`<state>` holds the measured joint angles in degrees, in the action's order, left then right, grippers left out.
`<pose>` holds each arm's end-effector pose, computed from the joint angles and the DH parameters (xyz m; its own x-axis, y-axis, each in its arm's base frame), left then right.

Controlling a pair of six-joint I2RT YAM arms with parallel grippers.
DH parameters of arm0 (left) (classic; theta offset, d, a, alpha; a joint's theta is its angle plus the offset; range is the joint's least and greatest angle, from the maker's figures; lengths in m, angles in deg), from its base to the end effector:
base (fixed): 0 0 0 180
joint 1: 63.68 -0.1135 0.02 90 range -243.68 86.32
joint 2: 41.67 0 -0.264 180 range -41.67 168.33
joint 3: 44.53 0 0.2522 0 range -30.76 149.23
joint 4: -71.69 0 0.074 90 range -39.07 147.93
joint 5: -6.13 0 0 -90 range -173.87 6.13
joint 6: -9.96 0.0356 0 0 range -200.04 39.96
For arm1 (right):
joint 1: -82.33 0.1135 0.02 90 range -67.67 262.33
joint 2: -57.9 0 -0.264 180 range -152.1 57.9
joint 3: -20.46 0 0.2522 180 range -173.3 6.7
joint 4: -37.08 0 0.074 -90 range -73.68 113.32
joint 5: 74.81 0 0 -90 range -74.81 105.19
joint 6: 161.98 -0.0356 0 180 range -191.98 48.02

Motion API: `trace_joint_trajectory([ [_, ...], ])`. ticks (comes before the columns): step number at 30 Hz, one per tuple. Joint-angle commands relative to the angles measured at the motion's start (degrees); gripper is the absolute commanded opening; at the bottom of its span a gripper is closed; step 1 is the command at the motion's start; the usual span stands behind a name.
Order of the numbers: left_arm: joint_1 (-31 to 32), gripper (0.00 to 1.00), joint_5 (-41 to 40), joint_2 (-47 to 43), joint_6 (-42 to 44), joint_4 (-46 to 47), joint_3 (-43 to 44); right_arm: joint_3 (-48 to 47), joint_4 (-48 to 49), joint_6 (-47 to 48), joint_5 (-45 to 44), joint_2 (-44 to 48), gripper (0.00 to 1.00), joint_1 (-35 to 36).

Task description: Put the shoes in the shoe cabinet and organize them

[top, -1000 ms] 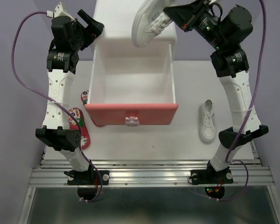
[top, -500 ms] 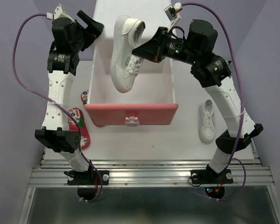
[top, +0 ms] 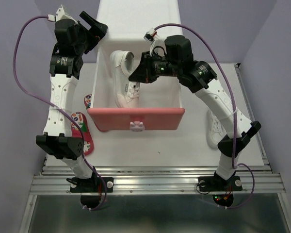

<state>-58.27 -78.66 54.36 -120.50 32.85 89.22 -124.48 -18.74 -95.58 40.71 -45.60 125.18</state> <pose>0.3548 -0.0368 0.5282 -0.1344 -0.6364 -0.7596 0.1276 0.7490 -0.6501 0.2634 0.2652 0.5108 -0.5350 -0.0035 -0.8448 -0.7699 0.4138 0.4859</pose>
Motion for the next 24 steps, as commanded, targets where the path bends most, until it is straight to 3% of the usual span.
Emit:
trace_joint_trajectory([
  [1, -0.84, 0.97, -7.23, 3.29, 5.05, -18.51, -4.85, -3.39, 2.95, -0.22, -6.70, -0.56, 0.01, 1.27],
  [5, -0.84, 0.97, -9.17, 2.85, 4.96, -18.07, -5.37, -2.59, 4.62, -4.44, -11.79, -1.79, 0.01, 2.67],
  [11, -0.93, 0.97, -10.92, 2.23, 4.43, -17.72, -6.95, -11.91, -4.51, -5.49, -22.52, -7.06, 0.01, 6.27],
  [21, -0.84, 0.97, -13.38, 1.97, 3.73, -17.37, -8.19, -11.03, -5.48, -5.06, -27.45, -6.97, 0.01, 7.86],
  [24, -0.84, 0.97, -13.91, 1.97, 3.64, -17.37, -8.10, -11.65, -6.54, -5.23, -29.91, -7.50, 0.08, 7.86],
])
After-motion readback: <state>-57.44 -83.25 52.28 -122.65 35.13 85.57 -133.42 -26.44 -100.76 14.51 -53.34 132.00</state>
